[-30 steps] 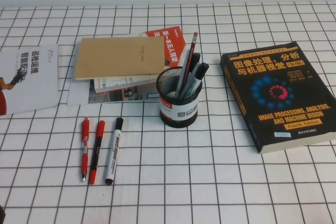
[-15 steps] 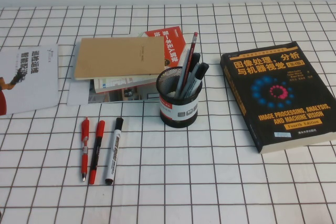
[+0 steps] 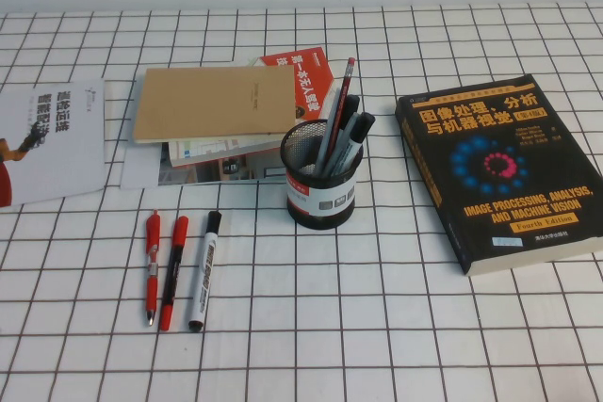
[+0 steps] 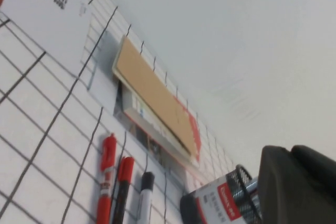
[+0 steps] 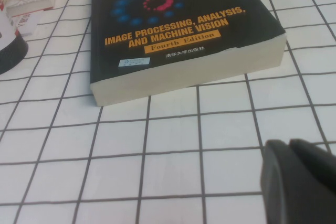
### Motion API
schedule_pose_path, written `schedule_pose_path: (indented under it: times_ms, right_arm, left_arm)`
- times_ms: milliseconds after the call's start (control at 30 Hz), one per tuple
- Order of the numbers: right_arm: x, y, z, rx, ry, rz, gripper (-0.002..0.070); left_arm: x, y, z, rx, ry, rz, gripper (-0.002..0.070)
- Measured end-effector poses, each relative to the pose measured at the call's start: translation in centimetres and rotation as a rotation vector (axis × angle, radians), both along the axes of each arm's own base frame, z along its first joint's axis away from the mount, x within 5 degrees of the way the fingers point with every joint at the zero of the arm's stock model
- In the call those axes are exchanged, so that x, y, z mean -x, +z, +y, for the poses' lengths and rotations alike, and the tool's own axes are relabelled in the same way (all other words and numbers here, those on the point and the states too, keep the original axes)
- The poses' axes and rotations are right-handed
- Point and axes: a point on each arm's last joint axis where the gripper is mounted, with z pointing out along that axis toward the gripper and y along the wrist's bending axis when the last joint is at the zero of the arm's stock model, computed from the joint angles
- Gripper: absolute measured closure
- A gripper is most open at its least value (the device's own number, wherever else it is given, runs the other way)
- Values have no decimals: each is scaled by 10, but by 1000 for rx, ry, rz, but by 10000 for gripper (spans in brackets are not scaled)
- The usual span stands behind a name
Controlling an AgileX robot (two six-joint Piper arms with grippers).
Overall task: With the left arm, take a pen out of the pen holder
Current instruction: 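Take a marker out of the pen holder and lay it on the table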
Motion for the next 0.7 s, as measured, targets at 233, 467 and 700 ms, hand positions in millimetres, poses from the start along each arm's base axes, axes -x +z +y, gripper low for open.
schedule_pose_path:
  times_ms: [233, 467, 700]
  right_arm:
    - [0, 0, 0, 0, 0, 0, 692]
    - [0, 0, 0, 0, 0, 0, 692]
    - [0, 0, 0, 0, 0, 0, 692]
  left_arm:
    - [-1, 10, 5, 51, 54, -105, 677]
    - [3, 35, 2, -169, 17, -129, 677]
    - [-26, 102, -8, -615, -110, -29, 677]
